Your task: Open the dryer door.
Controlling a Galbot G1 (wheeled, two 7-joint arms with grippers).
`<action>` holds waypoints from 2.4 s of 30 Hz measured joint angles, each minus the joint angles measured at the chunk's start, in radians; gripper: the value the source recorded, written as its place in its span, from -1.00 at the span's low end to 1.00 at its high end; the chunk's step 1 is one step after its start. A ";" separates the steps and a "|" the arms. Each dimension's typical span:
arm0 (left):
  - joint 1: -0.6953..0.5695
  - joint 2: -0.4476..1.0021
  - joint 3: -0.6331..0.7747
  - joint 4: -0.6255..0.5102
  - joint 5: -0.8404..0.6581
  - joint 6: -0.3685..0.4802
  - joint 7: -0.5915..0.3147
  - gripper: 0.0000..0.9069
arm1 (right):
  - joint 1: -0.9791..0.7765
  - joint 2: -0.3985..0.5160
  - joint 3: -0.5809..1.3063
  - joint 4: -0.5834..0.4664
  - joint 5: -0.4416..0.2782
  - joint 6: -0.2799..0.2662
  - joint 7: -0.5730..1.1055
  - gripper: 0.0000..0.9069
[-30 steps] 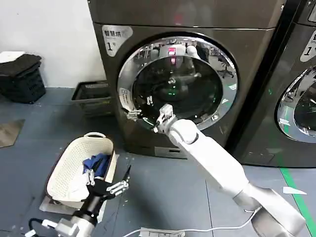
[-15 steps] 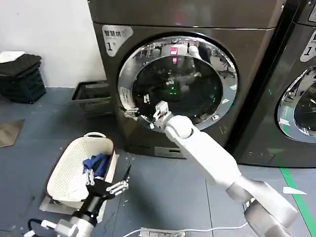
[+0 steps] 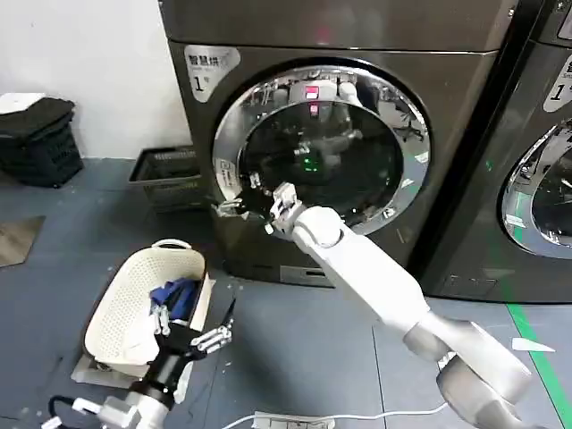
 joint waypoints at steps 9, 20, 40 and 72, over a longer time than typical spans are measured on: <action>-0.006 0.036 -0.061 0.009 -0.100 0.007 0.024 1.00 | -0.030 -0.055 -0.014 0.104 0.035 -0.003 -0.030 1.00; -0.068 0.131 -0.233 0.058 -0.285 0.037 0.091 1.00 | -0.068 -0.134 -0.033 0.252 0.093 -0.008 -0.063 1.00; -0.258 0.347 -0.390 0.277 -0.395 0.023 0.171 1.00 | -0.192 -0.325 0.020 0.521 0.131 -0.010 -0.145 1.00; -0.812 0.645 0.263 0.511 -0.399 -0.034 0.312 1.00 | -0.899 -0.612 0.667 0.945 0.020 0.040 -0.171 1.00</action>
